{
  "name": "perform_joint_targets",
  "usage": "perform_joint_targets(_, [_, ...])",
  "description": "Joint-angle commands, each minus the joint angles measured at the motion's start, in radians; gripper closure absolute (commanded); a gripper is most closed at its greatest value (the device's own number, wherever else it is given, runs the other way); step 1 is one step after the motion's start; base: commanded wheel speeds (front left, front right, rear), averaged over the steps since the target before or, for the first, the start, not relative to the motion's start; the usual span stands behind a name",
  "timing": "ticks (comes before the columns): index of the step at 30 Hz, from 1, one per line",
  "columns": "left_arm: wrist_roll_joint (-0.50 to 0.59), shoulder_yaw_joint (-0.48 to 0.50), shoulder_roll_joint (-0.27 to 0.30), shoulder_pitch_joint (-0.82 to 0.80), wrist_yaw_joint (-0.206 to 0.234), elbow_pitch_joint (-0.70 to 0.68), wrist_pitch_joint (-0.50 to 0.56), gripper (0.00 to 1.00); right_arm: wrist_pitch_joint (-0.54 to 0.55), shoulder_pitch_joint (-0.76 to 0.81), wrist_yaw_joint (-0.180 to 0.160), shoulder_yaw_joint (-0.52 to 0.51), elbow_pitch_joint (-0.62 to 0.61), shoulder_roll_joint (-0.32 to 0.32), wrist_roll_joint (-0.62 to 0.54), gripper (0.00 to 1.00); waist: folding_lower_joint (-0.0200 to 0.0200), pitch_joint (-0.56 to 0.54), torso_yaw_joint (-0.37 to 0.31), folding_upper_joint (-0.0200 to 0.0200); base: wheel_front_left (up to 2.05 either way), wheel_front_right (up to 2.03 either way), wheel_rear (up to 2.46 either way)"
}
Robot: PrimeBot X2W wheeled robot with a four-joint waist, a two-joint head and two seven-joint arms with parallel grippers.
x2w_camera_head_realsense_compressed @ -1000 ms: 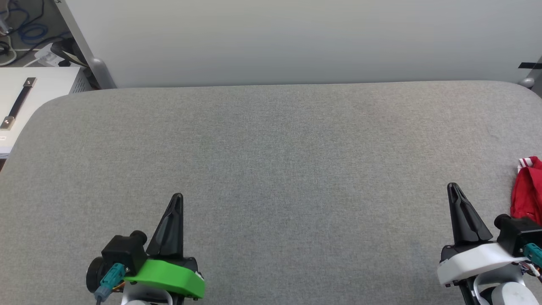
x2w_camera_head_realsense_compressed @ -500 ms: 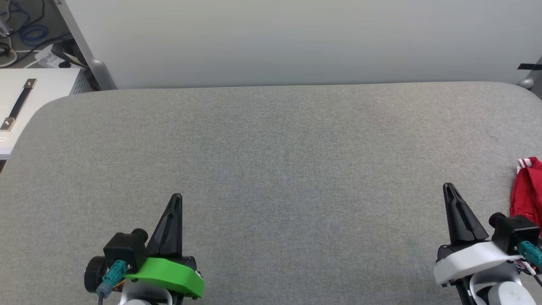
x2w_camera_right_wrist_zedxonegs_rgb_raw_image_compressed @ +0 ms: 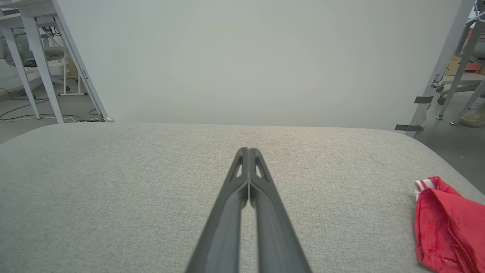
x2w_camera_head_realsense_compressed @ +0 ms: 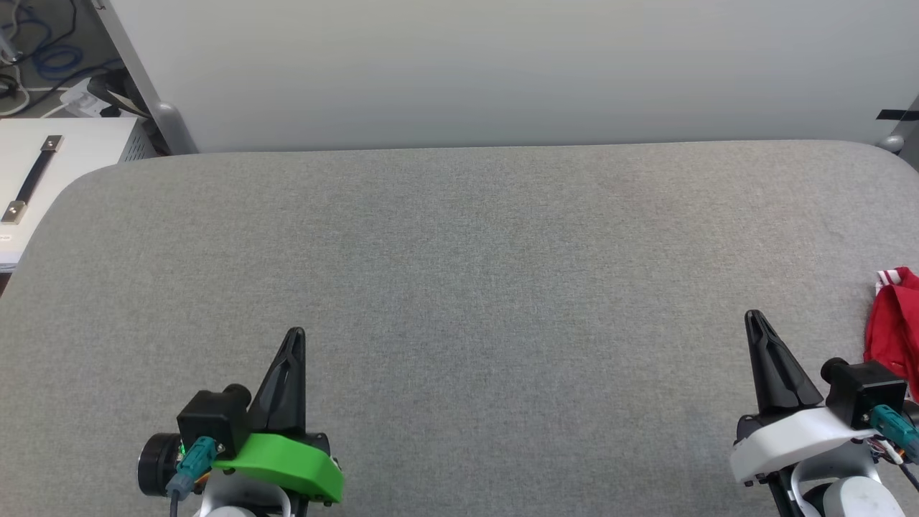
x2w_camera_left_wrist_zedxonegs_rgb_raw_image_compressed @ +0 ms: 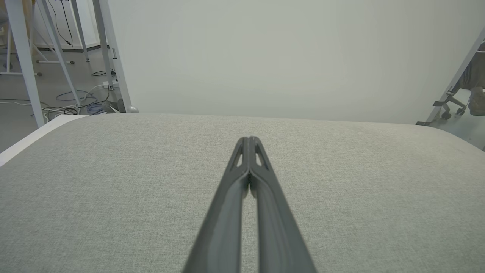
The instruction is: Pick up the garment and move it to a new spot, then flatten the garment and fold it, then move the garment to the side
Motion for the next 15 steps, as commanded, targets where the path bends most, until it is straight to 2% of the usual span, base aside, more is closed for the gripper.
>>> perform_joint_targets(1, [0.011,0.004,-0.004,-0.005,0.009,-0.005,0.007,1.0,0.006,0.009,0.0,-0.002,-0.008,0.008,-0.011,1.0,0.0,0.0,0.0,0.0,0.0,0.0,0.0])
perform_joint_targets(15, [0.037,0.01,-0.005,-0.007,0.023,-0.014,0.035,1.0,0.033,0.012,0.0,-0.004,-0.022,0.023,-0.037,1.0,0.0,-0.004,0.0,0.0,0.0,0.0,0.0])
